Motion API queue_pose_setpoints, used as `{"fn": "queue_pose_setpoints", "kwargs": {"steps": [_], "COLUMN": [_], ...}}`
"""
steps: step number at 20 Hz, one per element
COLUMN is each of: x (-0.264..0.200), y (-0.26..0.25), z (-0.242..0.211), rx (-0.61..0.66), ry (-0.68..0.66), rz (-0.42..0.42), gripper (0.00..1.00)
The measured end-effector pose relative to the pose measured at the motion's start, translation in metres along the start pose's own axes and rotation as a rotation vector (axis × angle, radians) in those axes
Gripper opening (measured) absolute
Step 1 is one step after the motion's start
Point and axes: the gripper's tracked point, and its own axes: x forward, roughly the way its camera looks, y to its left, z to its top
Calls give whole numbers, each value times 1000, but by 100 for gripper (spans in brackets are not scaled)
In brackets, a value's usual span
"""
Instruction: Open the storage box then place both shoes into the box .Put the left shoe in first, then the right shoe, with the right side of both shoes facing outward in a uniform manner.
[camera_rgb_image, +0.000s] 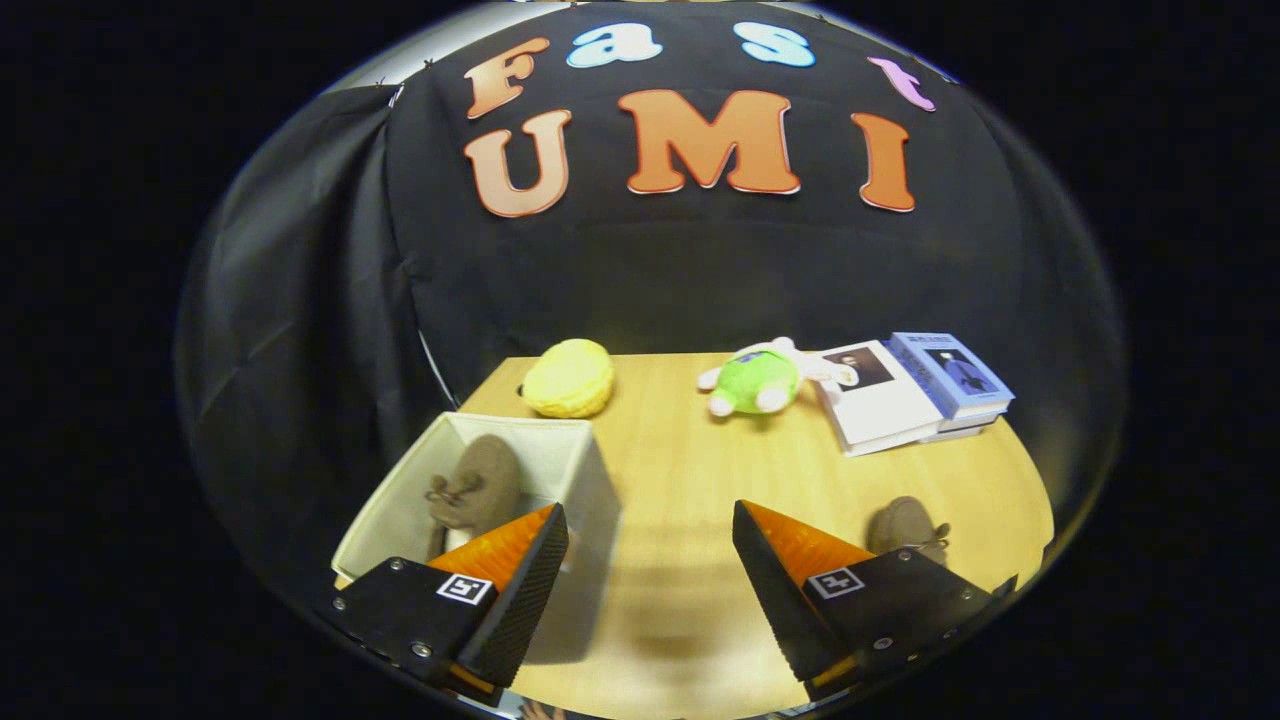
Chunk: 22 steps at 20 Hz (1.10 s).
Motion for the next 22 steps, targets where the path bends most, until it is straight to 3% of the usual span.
{"fn": "queue_pose_setpoints", "kwargs": {"steps": [5, 11, 17, 22], "x": [-1, -8, 0, 20], "y": [-118, -214, -257, -267], "z": [-39, -87, -135, -156], "rx": [3, 4, 33, 78], "ry": [43, 123, 212, 250], "rz": [-128, -232, -246, -242], "gripper": [99, 99, 97, 81]}}
